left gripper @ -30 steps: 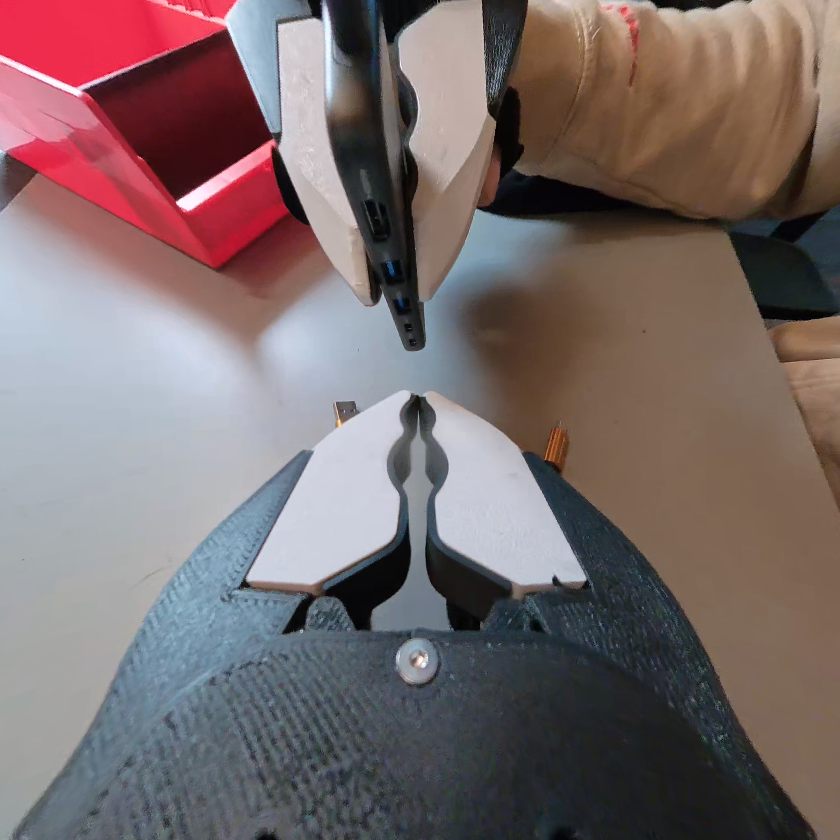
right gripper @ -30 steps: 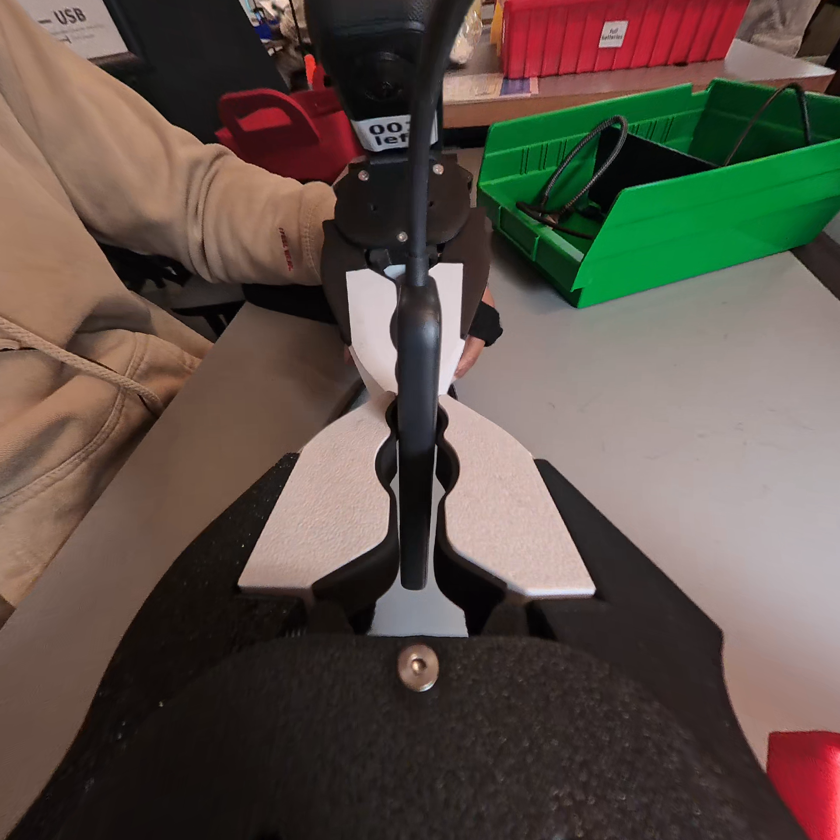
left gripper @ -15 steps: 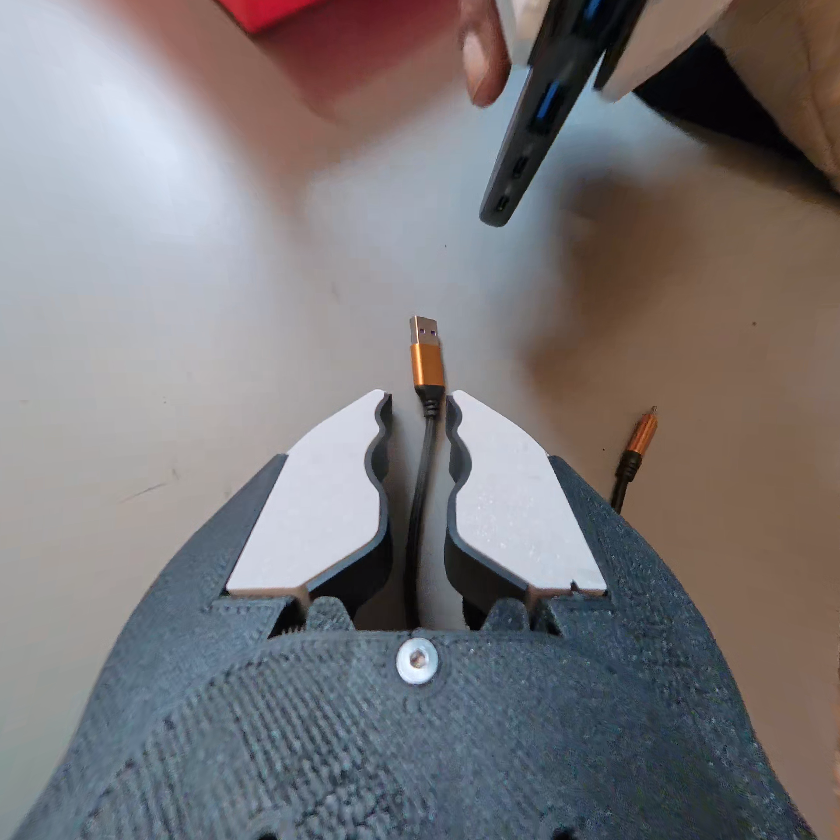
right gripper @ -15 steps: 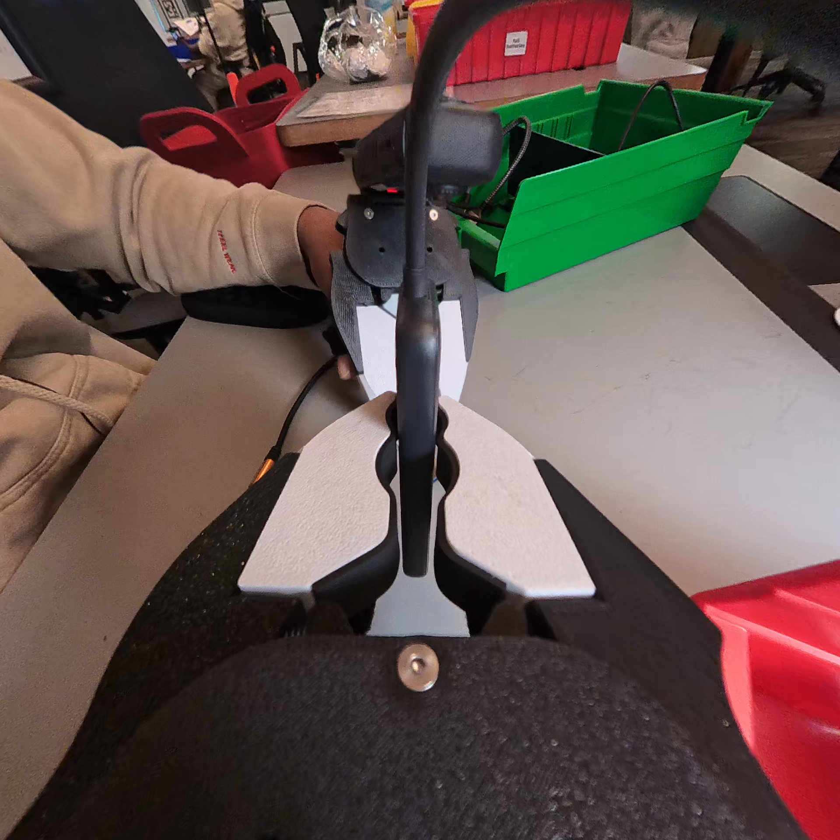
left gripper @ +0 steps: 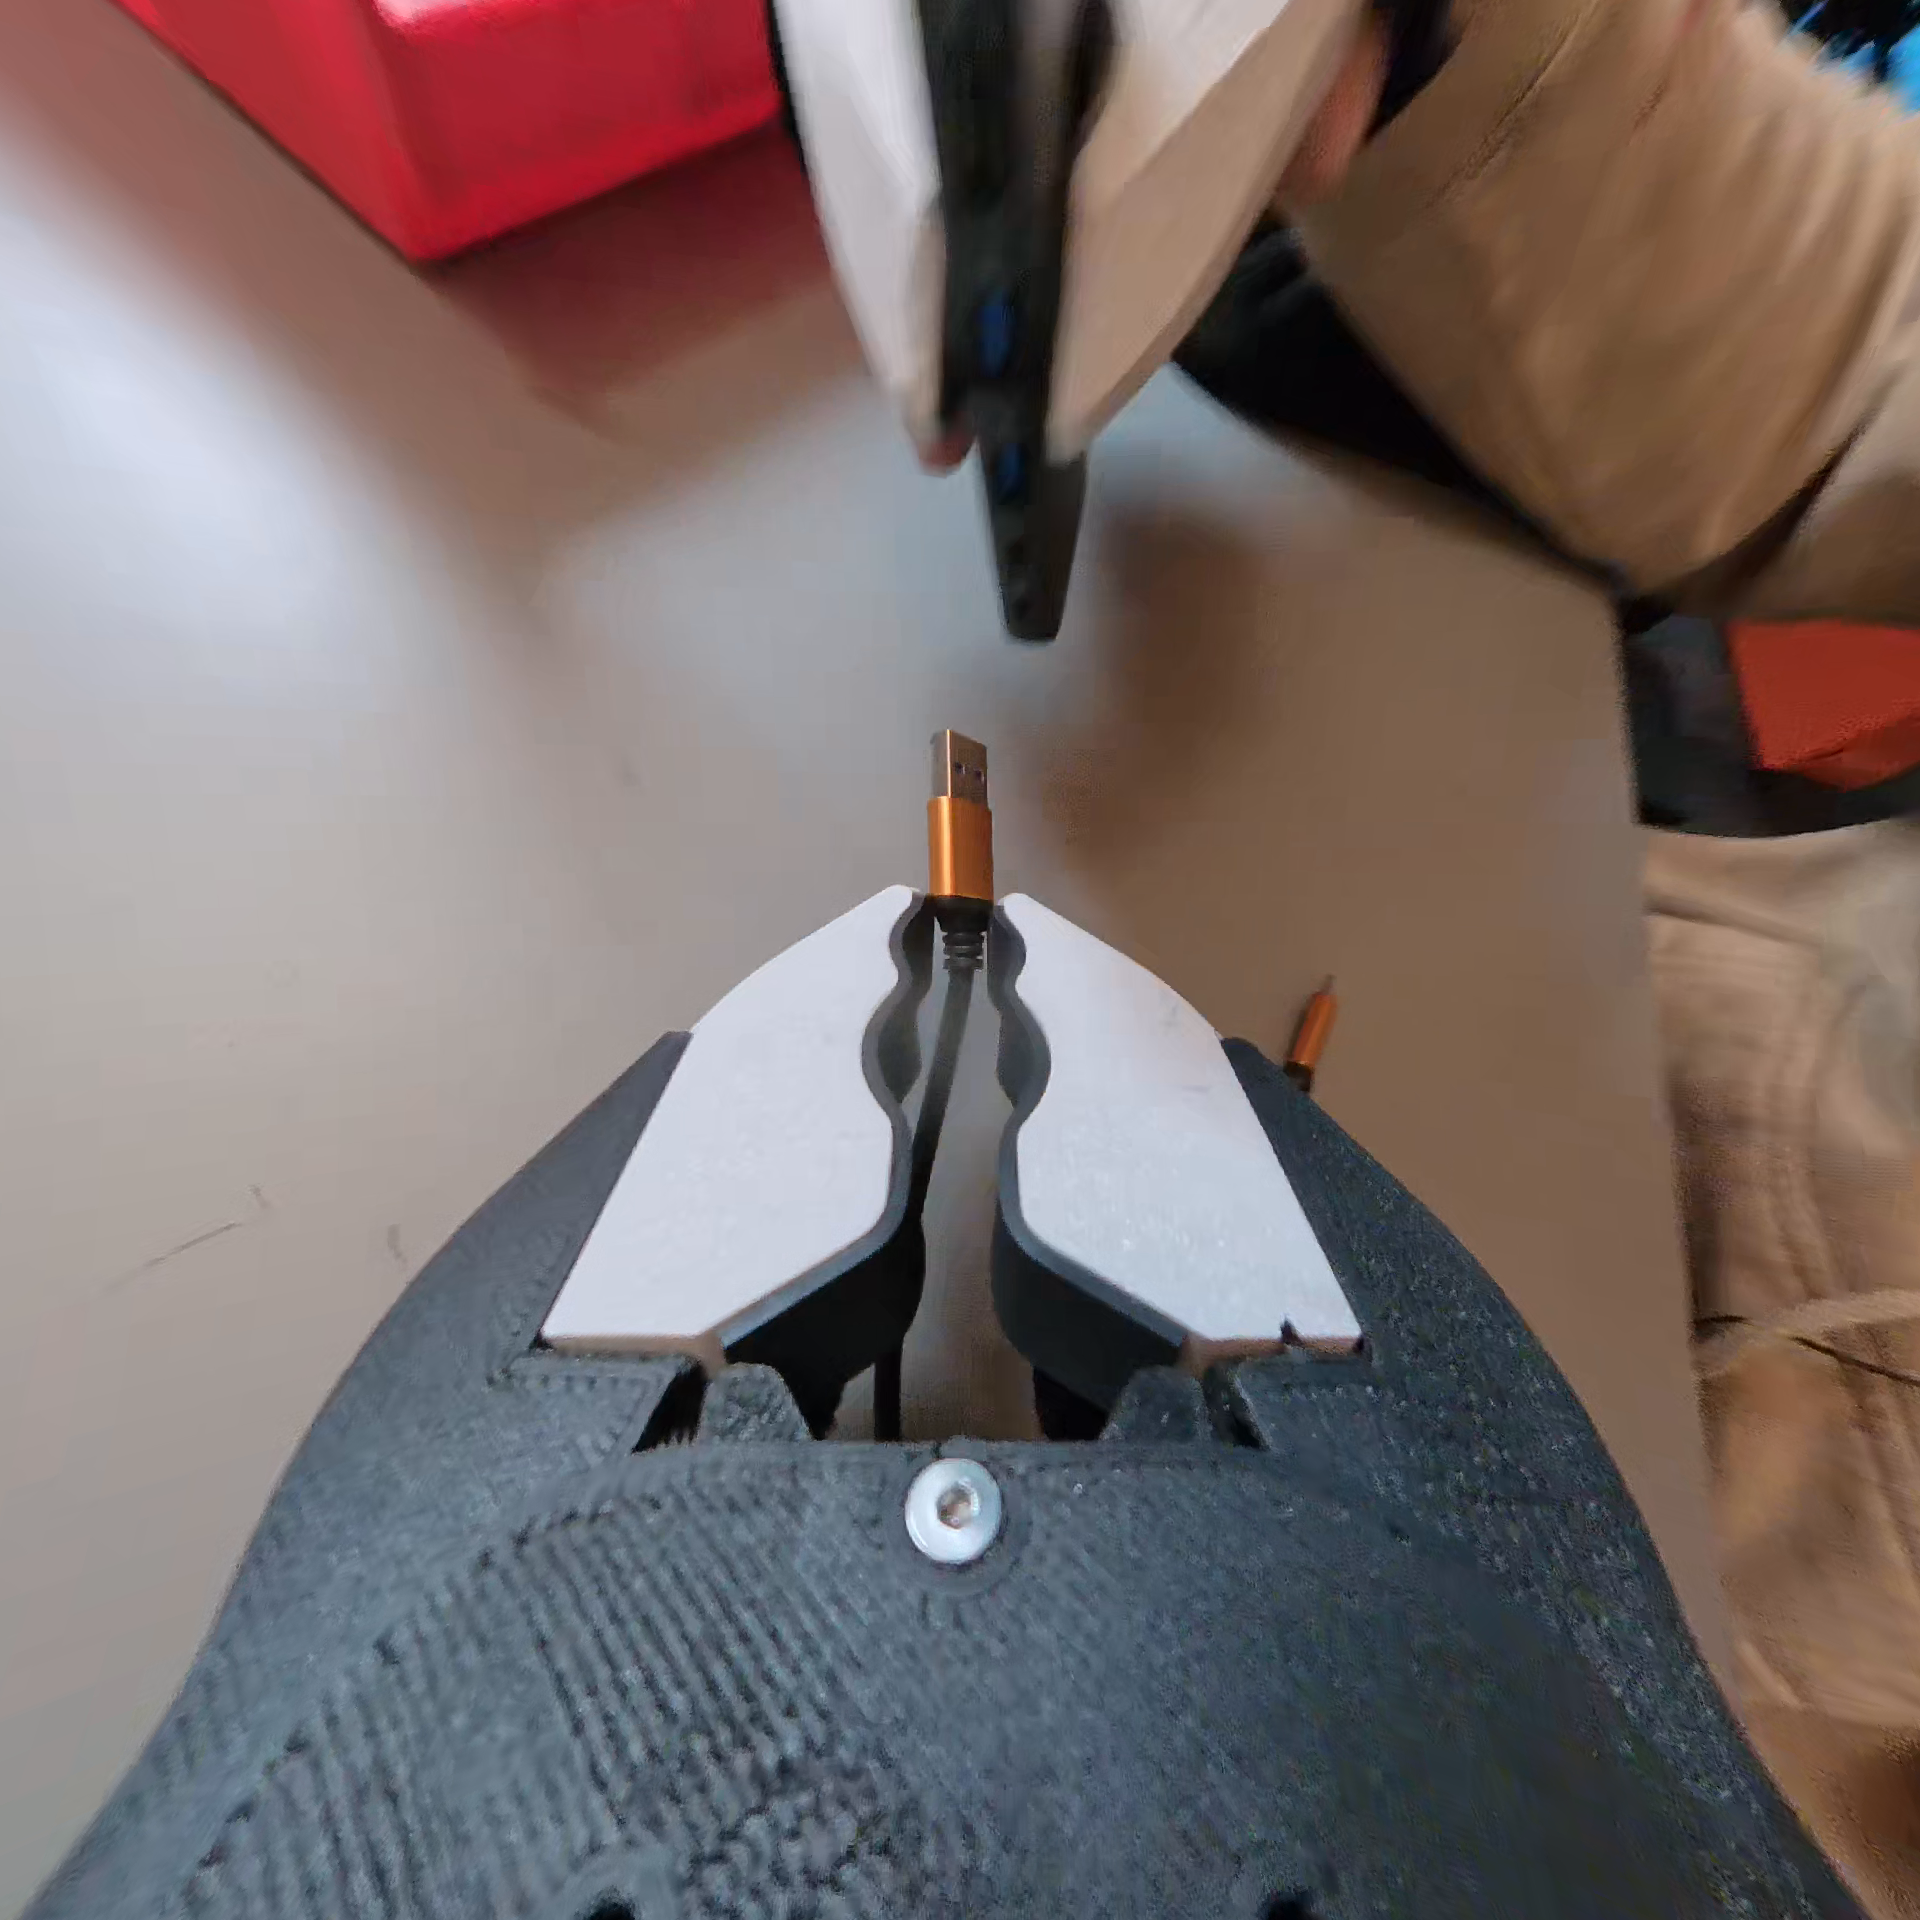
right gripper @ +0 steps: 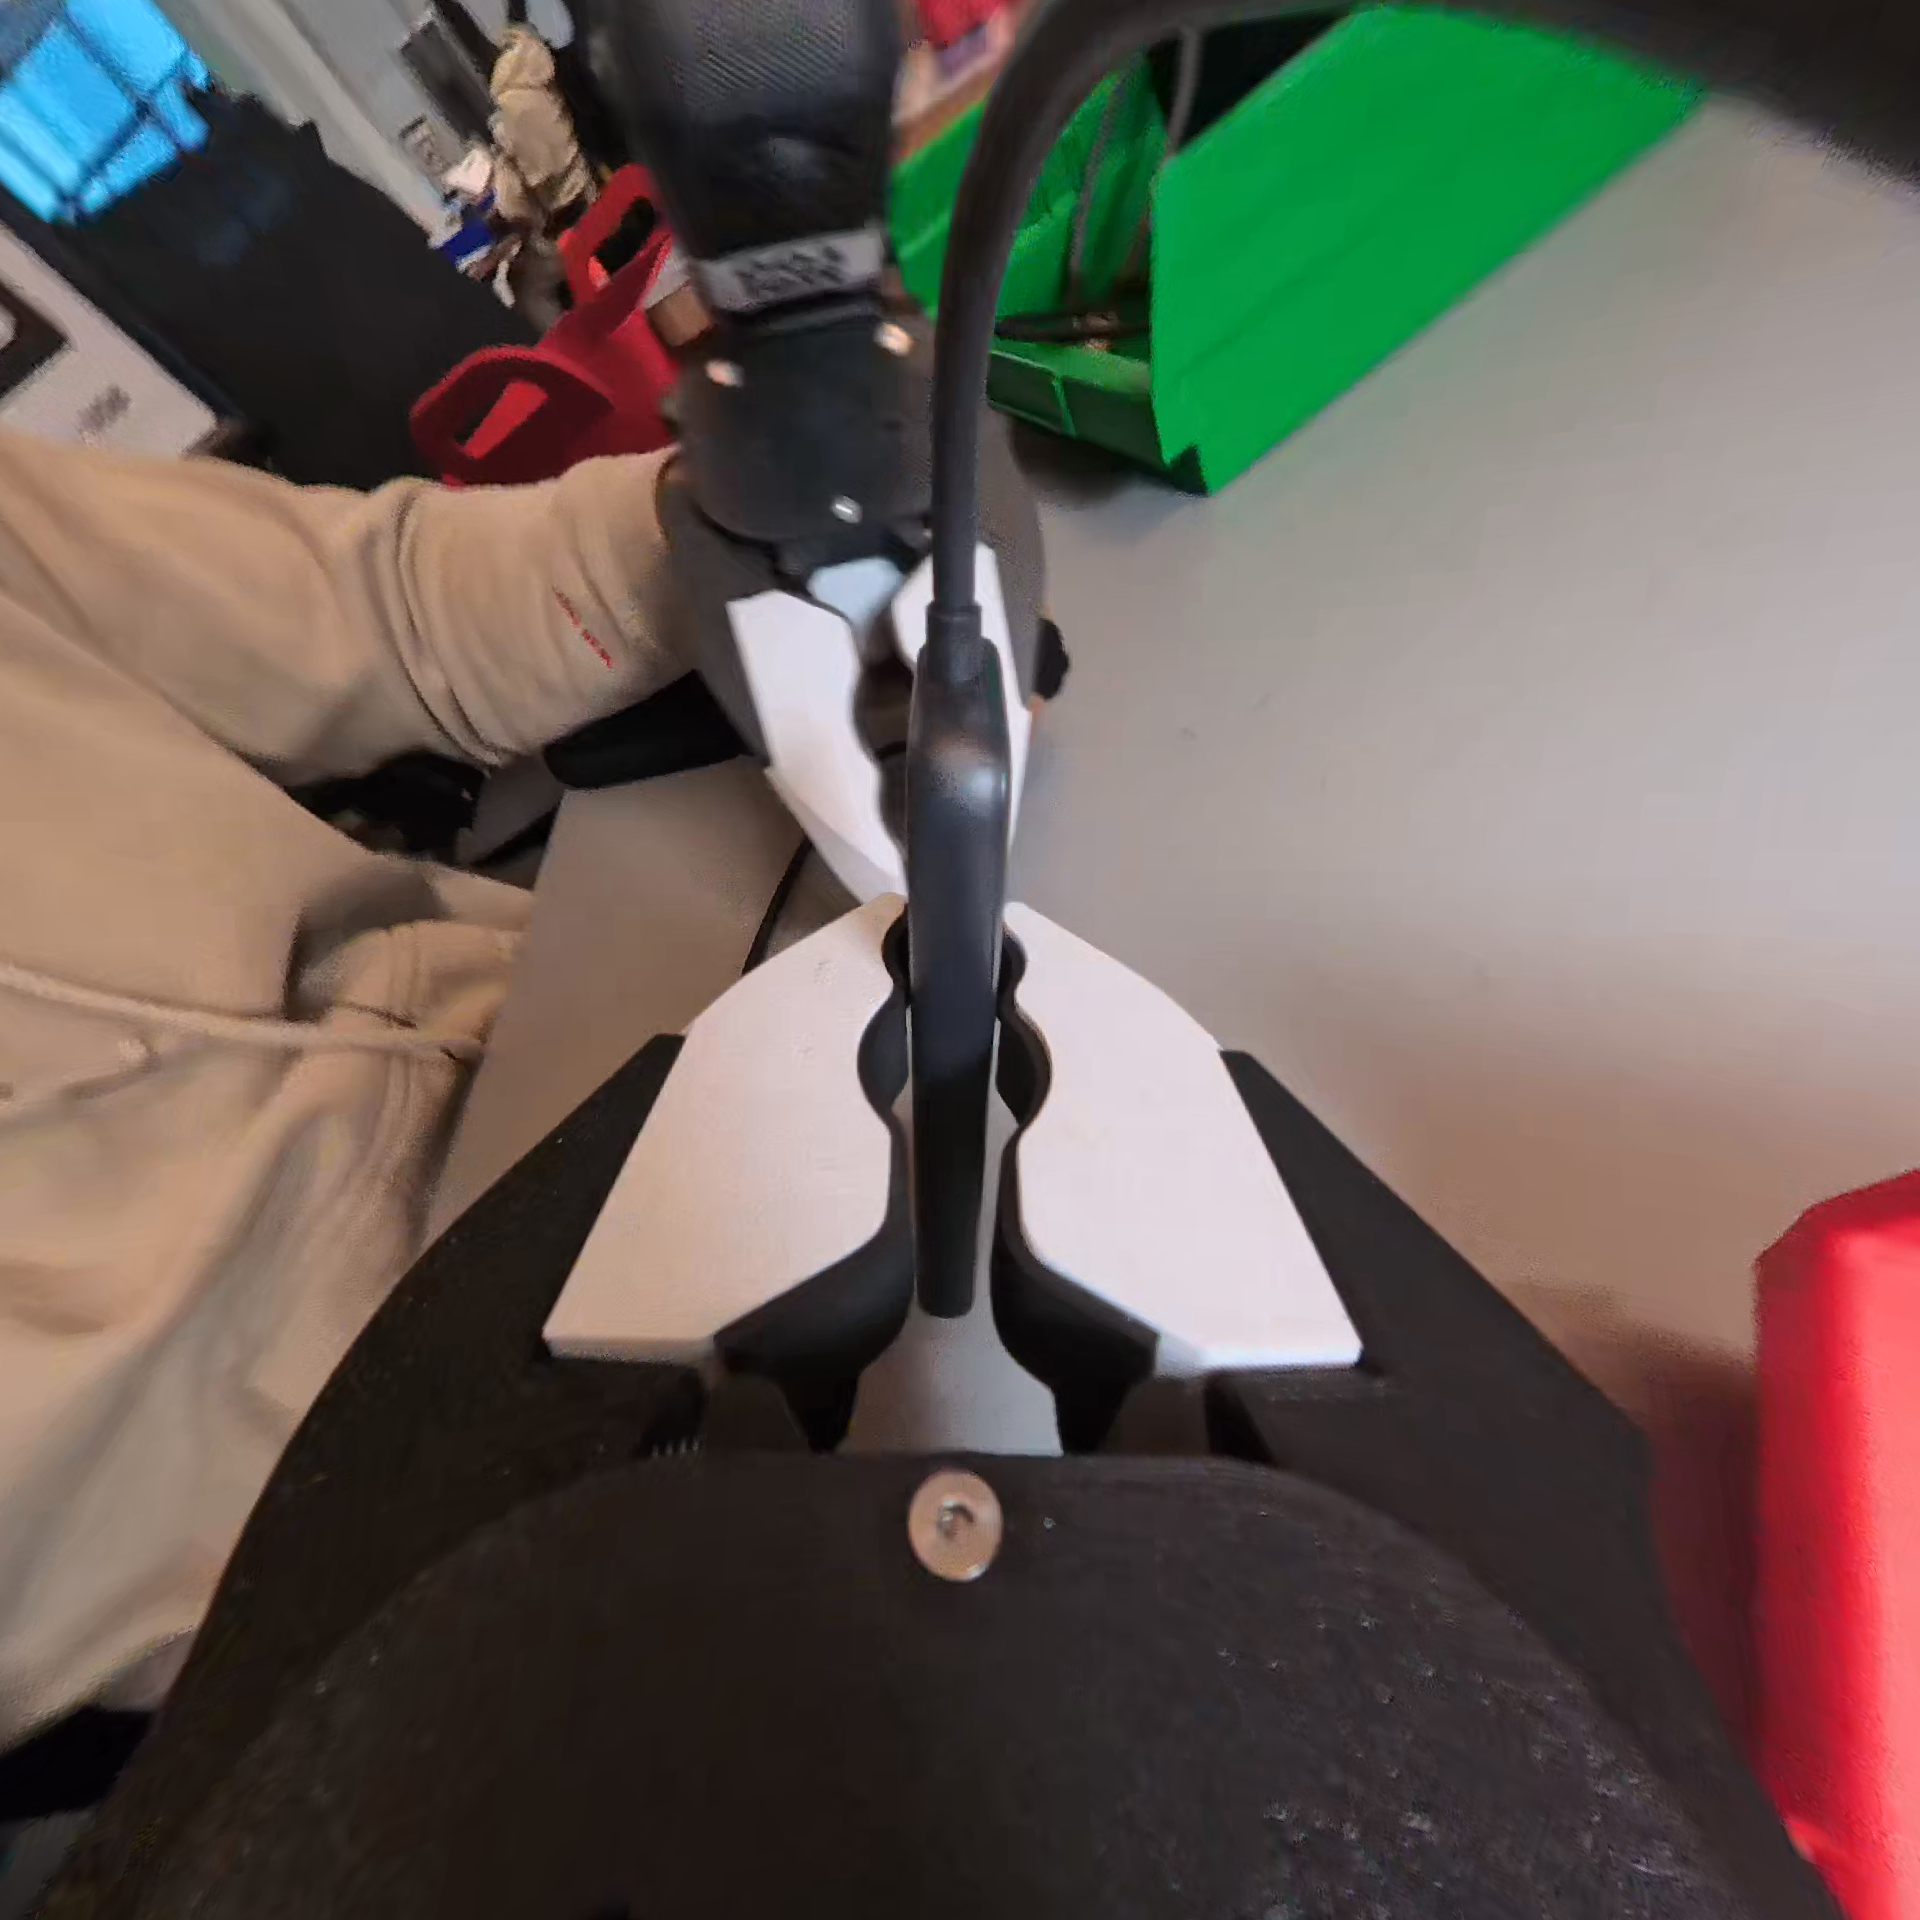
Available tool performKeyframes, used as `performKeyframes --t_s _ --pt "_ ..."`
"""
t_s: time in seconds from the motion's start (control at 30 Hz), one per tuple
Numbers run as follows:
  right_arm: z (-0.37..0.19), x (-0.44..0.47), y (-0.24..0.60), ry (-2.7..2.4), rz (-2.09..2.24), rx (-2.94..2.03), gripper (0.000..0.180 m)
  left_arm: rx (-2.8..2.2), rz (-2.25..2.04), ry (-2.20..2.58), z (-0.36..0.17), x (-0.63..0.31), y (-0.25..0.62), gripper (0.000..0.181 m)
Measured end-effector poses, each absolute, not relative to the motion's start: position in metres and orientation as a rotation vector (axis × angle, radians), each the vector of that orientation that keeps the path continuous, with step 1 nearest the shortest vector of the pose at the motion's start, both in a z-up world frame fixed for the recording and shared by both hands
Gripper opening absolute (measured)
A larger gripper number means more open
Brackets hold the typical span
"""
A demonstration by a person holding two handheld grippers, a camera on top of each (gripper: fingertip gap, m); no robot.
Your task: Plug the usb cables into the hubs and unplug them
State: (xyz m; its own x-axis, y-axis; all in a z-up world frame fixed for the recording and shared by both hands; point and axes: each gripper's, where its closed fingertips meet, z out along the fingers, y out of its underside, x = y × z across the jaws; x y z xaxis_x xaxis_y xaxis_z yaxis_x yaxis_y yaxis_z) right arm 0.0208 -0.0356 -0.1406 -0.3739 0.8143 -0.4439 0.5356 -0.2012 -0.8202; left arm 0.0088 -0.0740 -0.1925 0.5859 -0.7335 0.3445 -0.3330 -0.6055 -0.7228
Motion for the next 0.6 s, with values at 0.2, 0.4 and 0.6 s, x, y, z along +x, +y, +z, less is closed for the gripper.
performKeyframes --t_s 0.2,0.4,0.6 --pt "-0.153 0.01 -0.044 -1.719 1.777 -1.791 0.012 -2.158 -0.899 0.815 -0.176 0.01 -0.079 0.01" --pt "-0.162 0.006 -0.059 -1.776 1.782 -1.824 0.012 -2.189 -0.85 0.829 -0.182 0.004 -0.08 0.009" --pt "-0.162 0.004 -0.058 -1.725 1.815 -1.858 0.012 -2.186 -0.78 0.832 -0.18 0.0 -0.077 0.009"
